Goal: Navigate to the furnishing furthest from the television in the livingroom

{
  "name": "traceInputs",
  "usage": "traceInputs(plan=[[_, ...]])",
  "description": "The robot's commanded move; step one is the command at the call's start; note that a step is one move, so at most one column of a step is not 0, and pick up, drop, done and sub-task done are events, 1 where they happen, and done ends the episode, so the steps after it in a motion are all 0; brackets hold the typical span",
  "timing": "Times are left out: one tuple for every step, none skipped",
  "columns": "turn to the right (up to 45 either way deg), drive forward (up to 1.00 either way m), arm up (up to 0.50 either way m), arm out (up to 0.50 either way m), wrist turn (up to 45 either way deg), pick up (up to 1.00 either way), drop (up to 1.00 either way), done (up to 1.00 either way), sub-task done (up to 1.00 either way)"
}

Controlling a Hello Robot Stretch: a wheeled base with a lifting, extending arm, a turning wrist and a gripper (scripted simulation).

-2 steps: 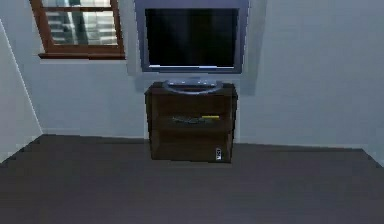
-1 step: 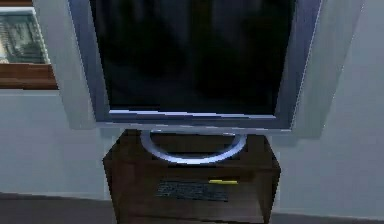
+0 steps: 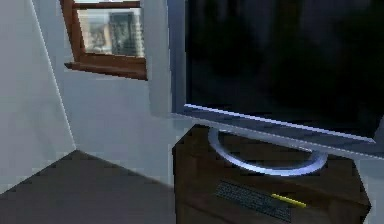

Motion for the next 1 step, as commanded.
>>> traceInputs(plan=[[0.0,0.05,0.0,0.0,0.0,0.0,0.0,0.0,0.0]])
